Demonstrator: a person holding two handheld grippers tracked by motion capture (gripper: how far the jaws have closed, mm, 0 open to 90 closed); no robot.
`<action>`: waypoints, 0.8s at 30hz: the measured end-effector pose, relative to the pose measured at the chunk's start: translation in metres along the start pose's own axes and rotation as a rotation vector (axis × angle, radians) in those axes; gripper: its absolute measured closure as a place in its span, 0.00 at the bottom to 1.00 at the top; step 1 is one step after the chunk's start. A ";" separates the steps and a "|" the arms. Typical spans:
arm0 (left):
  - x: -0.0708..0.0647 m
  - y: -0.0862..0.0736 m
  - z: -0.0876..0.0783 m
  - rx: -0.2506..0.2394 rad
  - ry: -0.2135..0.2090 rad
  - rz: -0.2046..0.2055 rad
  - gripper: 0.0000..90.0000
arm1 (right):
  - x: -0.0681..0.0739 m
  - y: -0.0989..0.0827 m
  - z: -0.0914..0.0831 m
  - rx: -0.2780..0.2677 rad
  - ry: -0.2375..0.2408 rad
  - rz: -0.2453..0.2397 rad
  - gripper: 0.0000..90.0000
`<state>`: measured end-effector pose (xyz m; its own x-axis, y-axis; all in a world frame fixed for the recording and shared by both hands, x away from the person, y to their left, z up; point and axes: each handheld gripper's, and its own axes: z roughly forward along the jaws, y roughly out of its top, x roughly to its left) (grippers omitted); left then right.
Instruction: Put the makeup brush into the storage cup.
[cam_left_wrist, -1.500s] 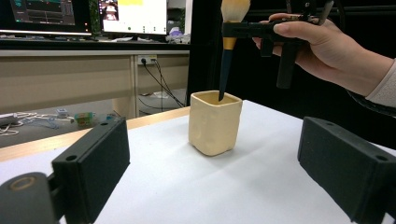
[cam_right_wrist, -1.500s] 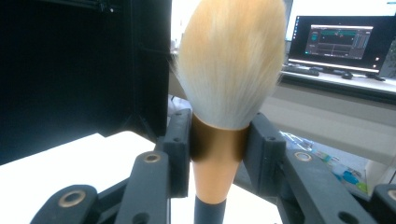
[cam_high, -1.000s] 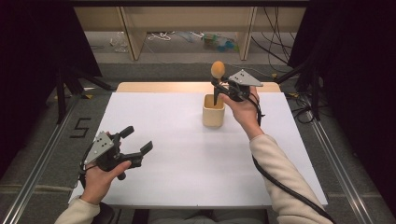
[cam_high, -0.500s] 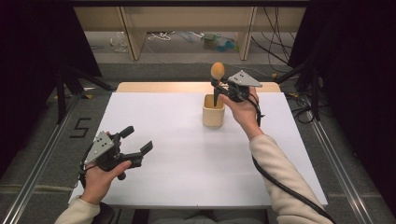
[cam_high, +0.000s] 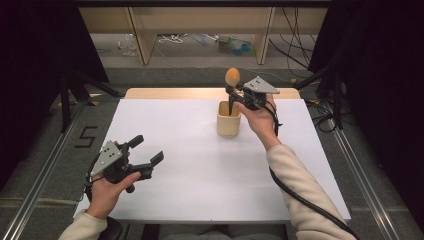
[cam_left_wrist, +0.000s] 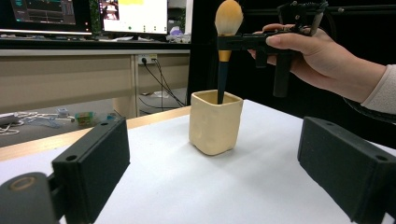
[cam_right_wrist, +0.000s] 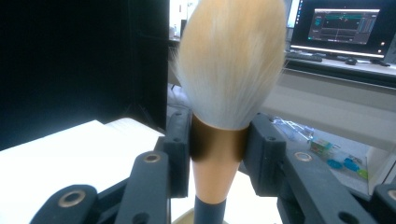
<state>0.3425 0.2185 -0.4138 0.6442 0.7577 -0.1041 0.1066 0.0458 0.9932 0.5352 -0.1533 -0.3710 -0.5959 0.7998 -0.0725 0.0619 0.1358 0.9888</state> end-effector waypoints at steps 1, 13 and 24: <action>0.000 0.000 0.000 0.000 0.000 0.000 0.10 | 0.000 -0.001 0.000 -0.002 -0.003 0.003 0.73; 0.000 0.000 0.000 0.001 0.001 0.000 0.10 | 0.001 -0.003 0.003 0.007 -0.002 0.007 0.73; 0.000 0.000 0.000 0.002 0.000 0.001 0.10 | 0.001 -0.006 0.004 0.019 -0.006 0.004 0.73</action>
<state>0.3426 0.2187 -0.4138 0.6442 0.7579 -0.1028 0.1074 0.0435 0.9933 0.5377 -0.1511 -0.3780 -0.5907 0.8039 -0.0691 0.0796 0.1433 0.9865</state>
